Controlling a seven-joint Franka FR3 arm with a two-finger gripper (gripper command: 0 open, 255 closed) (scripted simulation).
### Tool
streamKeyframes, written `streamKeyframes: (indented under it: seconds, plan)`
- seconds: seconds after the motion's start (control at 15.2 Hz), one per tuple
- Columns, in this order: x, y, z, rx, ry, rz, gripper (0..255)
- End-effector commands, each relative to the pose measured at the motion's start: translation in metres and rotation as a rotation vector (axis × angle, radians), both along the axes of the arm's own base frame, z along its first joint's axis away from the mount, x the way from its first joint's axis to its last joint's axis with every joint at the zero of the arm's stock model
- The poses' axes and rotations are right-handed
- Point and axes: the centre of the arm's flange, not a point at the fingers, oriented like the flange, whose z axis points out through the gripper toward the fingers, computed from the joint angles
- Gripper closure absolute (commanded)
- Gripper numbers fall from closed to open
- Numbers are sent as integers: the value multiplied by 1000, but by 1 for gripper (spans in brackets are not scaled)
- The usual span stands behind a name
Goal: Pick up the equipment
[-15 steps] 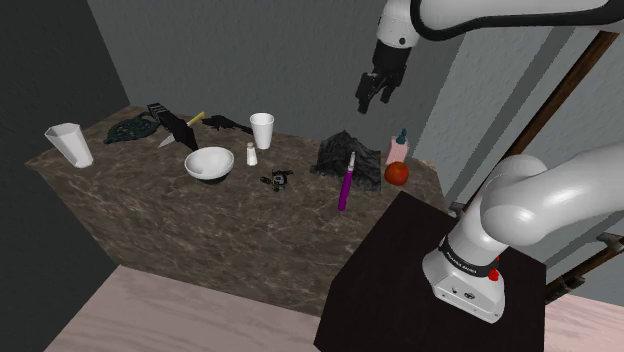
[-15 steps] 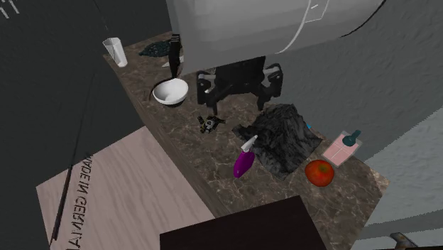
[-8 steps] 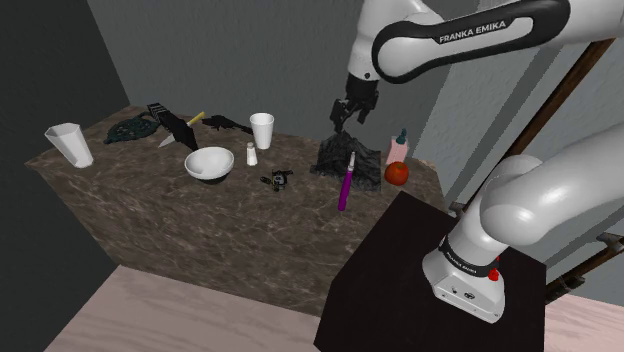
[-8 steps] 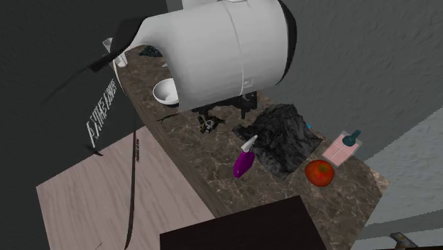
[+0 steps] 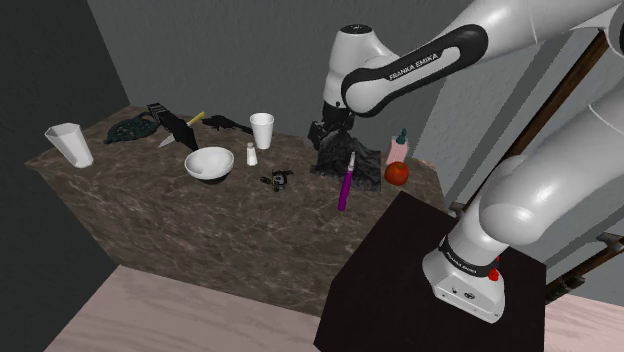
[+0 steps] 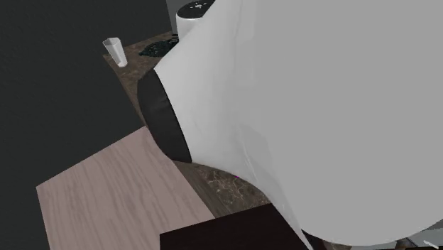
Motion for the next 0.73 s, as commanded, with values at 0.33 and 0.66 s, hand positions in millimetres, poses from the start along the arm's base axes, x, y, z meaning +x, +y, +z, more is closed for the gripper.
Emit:
streamKeyframes:
  seconds: [0.33, 0.66]
  plan:
    - [55, 7, -77, 2, -22, -61, 0]
    - [93, 10, -130, 2, -36, -103, 0]
